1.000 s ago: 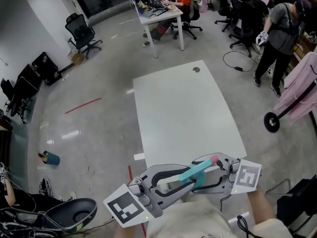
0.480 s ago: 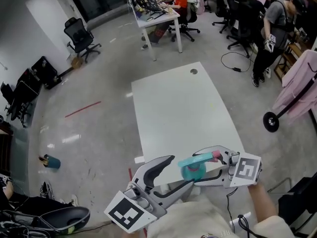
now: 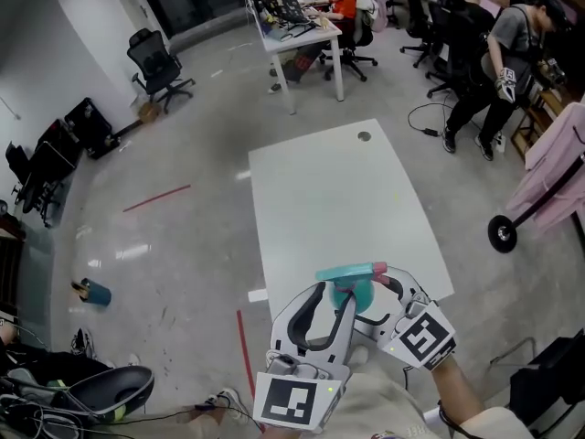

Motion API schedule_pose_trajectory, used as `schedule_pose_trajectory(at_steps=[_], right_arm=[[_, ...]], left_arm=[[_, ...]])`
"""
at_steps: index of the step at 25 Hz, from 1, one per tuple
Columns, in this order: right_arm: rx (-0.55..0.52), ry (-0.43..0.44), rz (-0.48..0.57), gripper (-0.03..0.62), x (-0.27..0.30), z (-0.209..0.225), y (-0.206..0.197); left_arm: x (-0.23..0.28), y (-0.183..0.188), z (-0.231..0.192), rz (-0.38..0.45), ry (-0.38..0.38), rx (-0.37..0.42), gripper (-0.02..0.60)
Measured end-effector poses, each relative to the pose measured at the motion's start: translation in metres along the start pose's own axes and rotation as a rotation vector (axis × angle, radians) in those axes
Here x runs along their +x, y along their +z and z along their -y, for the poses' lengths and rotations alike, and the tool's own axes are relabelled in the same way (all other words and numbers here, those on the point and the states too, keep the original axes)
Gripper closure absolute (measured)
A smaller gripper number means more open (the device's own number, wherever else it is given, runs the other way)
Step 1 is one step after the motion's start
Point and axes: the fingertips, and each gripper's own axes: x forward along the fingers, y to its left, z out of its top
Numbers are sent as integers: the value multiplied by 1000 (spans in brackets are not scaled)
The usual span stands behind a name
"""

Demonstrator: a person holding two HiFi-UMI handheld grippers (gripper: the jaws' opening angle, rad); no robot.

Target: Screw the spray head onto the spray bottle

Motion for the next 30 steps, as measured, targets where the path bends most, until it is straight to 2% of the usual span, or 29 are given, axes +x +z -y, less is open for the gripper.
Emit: schedule_pose_trajectory(at_steps=[7, 11, 15, 17, 20, 22, 23, 25, 26, 30], right_arm=[[4, -73, -15, 243, -2, 3, -6], [-42, -135, -52, 243, -1, 5, -8], [-37, -176, -59, 243, -1, 5, -10], [5, -104, -3, 243, -3, 0, -7], [58, 82, 79, 243, -14, -10, -5], [56, 130, 60, 243, -20, -10, -9], [58, 134, 44, 243, -21, -9, -11], [69, 122, 24, 243, -21, -6, -15], [76, 110, 22, 243, -20, -3, -18], [102, 21, 34, 244, -18, 13, -21]], left_arm=[[5, -5, 2, -19, 23, -12, 419], [7, -4, -2, -27, 42, 28, 461], [7, -2, 0, -23, 28, 26, 468], [6, -1, 6, -6, -34, 11, 469], [2, 0, 21, -6, -237, 24, 471], [2, -3, 23, -32, -328, 74, 471], [2, -4, 20, -45, -336, 99, 471], [2, -3, 11, -46, -292, 114, 471], [1, -1, 6, -37, -258, 95, 471], [-3, -10, 3, -37, -116, -32, 440]])
